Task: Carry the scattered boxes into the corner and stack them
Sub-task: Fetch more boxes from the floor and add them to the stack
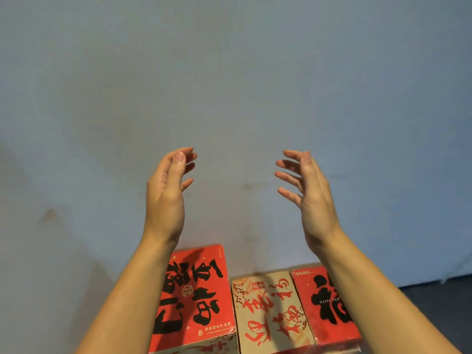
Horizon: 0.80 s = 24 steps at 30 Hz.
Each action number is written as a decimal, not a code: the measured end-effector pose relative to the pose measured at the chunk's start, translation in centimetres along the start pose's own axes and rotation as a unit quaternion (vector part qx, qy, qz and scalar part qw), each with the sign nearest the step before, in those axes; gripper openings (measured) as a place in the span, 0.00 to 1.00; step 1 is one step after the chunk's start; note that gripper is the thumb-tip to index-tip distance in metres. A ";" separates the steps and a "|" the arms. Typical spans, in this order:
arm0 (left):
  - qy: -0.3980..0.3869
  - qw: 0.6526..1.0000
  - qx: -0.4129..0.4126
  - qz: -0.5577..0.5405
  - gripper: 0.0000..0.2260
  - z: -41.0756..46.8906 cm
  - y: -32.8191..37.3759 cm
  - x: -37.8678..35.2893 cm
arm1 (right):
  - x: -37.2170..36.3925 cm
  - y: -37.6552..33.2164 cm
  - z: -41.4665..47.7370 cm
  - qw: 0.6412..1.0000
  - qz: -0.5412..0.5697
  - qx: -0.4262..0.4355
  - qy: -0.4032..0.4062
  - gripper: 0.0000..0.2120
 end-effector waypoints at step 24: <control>-0.605 0.772 -0.026 -0.190 0.24 -30.3 9.1 -37.2 | 30.5 -10.4 -32.6 0.809 -0.102 0.070 0.574 0.33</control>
Point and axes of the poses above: each hand's wrist, its own z-axis towards the middle knuckle, its own x-axis out of the back of the hand, y = z × x, the point moved 5 cm from there along z, towards the middle knuckle, and after that the axes turned 9 degrees about z, right-handed, at the moved point
